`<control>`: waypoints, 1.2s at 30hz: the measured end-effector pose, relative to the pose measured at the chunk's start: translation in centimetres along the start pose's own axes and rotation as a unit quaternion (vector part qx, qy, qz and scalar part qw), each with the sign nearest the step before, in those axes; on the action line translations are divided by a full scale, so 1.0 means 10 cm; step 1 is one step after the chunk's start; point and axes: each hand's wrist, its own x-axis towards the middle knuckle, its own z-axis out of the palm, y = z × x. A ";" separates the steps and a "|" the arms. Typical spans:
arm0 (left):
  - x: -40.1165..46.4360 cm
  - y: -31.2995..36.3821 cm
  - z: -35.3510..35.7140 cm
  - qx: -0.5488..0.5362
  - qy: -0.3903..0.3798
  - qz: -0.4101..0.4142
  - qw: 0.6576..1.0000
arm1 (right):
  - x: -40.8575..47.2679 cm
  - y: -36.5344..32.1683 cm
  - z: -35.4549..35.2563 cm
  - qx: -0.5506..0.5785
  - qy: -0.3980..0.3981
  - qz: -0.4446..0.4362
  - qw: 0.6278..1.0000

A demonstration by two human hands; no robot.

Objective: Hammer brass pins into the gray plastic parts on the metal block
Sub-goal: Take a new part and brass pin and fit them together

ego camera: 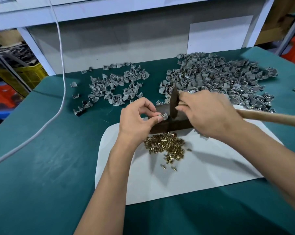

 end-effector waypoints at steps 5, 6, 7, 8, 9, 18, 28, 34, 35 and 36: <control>0.01 0.00 0.01 -0.022 0.016 -0.008 1.000 | -0.17 0.47 -0.08 0.132 0.046 0.065 0.988; 0.01 0.00 0.02 -0.026 0.017 -0.009 0.999 | -0.22 0.58 -0.07 0.143 0.051 0.086 0.985; 0.00 0.00 0.03 -0.034 0.015 -0.012 0.999 | -0.25 0.69 -0.06 0.144 0.055 0.104 0.983; 0.00 0.01 0.05 -0.042 0.009 -0.011 0.999 | -0.30 0.79 -0.05 0.139 0.056 0.123 0.981; -0.01 0.01 0.07 -0.048 0.003 -0.008 0.999 | -0.34 0.88 -0.03 0.130 0.048 0.144 0.980; -0.05 0.05 0.13 -0.062 -0.014 -0.003 0.998 | -0.49 1.05 0.04 0.054 -0.097 0.214 0.970; -0.06 0.06 0.13 -0.099 -0.013 0.011 0.995 | -0.12 0.12 0.20 0.152 0.017 -0.041 0.987; 0.01 -0.05 0.12 -0.084 0.062 0.035 0.994 | -0.08 0.12 0.41 0.192 0.139 -0.039 0.971; 0.03 -0.09 0.11 -0.054 0.093 0.030 0.994 | -0.09 0.15 0.43 0.196 0.163 -0.006 0.967; 0.05 -0.14 0.08 -0.017 0.126 0.017 0.992 | -0.09 0.18 0.45 0.199 0.182 0.034 0.962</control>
